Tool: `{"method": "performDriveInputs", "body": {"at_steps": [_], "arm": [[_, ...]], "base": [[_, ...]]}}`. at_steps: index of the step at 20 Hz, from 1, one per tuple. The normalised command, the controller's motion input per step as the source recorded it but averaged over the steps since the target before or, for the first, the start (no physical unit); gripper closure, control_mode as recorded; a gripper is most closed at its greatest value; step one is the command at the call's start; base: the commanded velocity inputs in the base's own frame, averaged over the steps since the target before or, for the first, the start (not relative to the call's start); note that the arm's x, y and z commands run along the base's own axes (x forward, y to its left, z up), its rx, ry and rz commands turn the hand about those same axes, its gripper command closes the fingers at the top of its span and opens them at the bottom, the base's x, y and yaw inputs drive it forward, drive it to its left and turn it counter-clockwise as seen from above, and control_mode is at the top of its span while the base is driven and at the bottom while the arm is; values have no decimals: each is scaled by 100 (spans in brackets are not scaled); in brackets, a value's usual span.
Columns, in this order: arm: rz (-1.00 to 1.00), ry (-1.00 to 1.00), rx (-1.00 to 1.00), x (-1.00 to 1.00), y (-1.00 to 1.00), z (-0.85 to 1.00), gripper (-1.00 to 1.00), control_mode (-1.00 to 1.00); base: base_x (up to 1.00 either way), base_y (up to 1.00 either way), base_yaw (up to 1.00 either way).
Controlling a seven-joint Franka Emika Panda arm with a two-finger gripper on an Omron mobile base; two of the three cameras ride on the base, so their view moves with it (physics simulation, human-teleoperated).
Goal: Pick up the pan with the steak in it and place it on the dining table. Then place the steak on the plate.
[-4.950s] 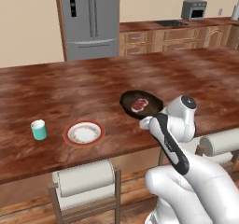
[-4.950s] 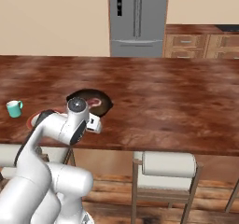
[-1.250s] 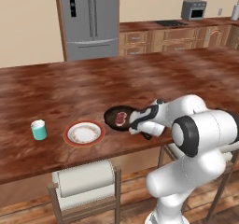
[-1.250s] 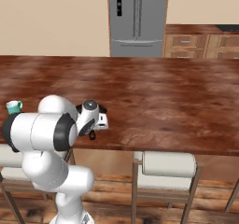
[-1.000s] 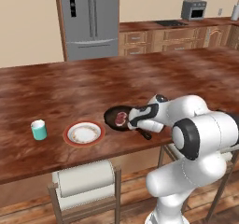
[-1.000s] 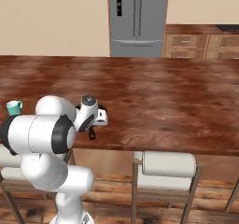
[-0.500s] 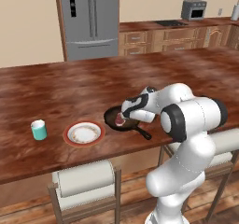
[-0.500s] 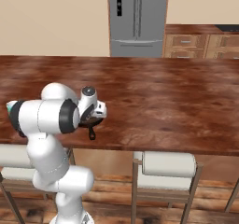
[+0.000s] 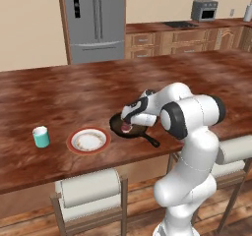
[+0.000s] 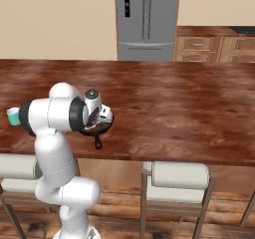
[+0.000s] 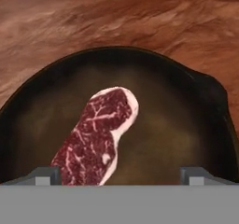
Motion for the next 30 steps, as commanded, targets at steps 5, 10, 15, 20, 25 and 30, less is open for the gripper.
{"method": "performDriveInputs", "body": {"at_steps": [5, 10, 15, 20, 25, 30], "arm": [[-11, 0, -1, 26, 35, 0, -100, -100], [-10, 1, -1, 25, 25, 0, -100, -100], [0, 0, 0, 3, 0, -2, -100, -100], [0, 5, 0, 15, 0, -14, -100, -100], [0, 8, 0, 21, -14, -12, -100, -100], [0, 2, 0, 7, -7, -2, -100, -100]], "base": [[0, 0, 0], [0, 0, 0], [0, 0, 0], [0, 0, 0], [0, 0, 0], [0, 0, 0]]}}
